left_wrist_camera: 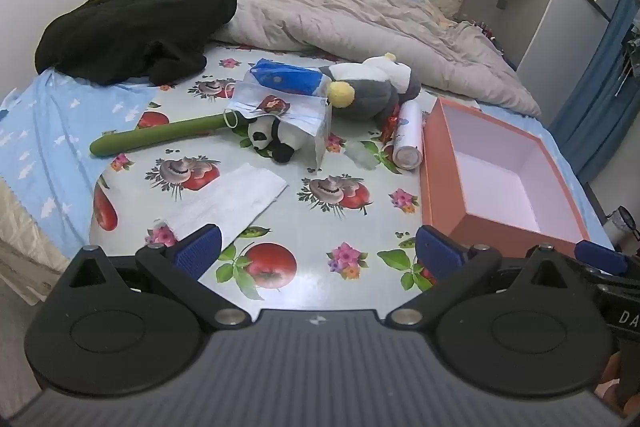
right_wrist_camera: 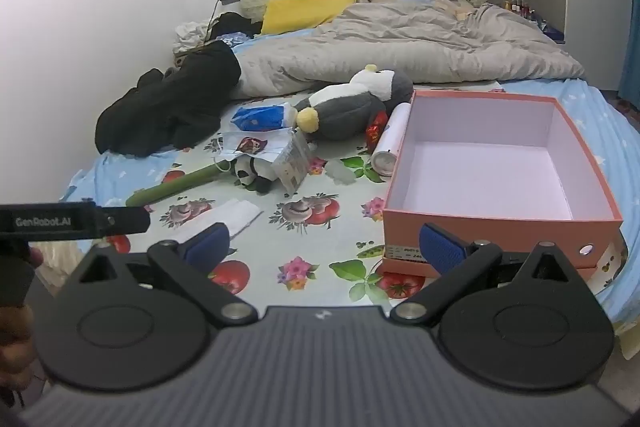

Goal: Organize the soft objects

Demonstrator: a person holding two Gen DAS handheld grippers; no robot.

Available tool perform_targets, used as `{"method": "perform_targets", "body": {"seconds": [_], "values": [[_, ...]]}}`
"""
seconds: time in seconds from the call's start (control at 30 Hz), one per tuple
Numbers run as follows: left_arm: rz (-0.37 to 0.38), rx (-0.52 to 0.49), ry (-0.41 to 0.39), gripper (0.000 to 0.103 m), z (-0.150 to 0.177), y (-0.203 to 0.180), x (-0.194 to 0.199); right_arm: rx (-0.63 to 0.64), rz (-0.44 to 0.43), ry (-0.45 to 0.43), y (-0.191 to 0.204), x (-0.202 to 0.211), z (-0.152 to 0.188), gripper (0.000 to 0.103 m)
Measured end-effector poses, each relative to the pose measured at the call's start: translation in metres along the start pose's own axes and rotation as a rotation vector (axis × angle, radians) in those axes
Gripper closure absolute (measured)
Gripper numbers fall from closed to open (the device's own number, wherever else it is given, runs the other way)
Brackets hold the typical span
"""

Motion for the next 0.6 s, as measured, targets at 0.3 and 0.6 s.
{"method": "perform_targets", "body": {"seconds": [0.3, 0.6], "values": [[0.007, 0.016, -0.012, 0.000, -0.001, 0.000, 0.001, 0.002, 0.004, 0.021, 0.004, 0.002, 0.005, 0.000], [0.005, 0.013, -0.008, 0.000, -0.001, 0.000, 0.000, -0.007, -0.011, 0.015, 0.006, 0.007, 0.007, 0.000]]}}
Point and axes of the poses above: each gripper's, at about its wrist camera, not at the fingertips, and x roughly against the way its jaws point, y to its left, z to its underside, the point moved 5 cm from there along -x, roughly the way its jaws point, and after that the axes turned 15 degrees about -y, right-handed, at the moved point
